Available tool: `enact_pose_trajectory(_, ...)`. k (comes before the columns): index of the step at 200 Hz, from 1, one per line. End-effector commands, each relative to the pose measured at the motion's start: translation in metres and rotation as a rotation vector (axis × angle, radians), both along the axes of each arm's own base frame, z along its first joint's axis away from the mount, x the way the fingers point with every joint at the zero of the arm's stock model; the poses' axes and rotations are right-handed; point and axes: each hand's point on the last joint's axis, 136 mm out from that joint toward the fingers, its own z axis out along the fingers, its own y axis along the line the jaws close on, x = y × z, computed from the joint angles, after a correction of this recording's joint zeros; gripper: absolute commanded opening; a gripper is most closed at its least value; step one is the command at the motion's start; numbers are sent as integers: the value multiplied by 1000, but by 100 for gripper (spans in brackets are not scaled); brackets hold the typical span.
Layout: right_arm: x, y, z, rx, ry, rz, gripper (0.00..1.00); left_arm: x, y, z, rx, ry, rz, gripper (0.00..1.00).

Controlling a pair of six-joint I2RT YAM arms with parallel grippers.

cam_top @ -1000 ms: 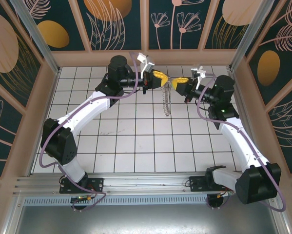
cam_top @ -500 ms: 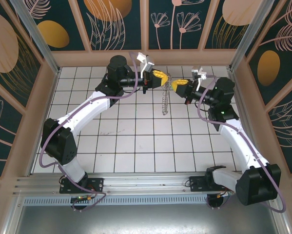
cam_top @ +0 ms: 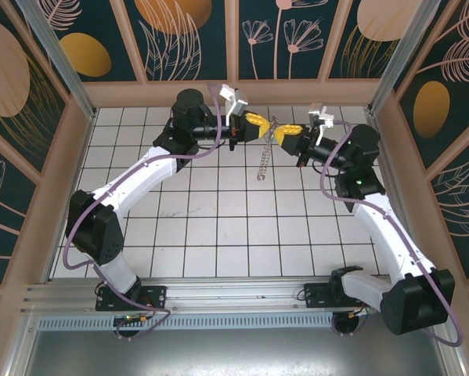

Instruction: Put the keys on the keyring

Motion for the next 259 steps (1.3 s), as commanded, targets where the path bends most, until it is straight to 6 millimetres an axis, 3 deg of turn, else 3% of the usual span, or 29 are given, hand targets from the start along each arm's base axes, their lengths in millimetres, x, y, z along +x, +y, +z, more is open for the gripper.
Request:
enact_pose_trajectory(1, -5, 5, 22, 14, -83, 26, 0, -10, 2, 18, -42, -58, -21, 0)
enact_pose_trajectory(130, 16, 4, 22, -3, -91, -33, 0, -13, 2, 19, -43, -61, -35, 0)
enact_pose_trajectory(259, 29, -6, 0, -20, -27, -70, 0, -15, 5, 24, -52, -77, -21, 0)
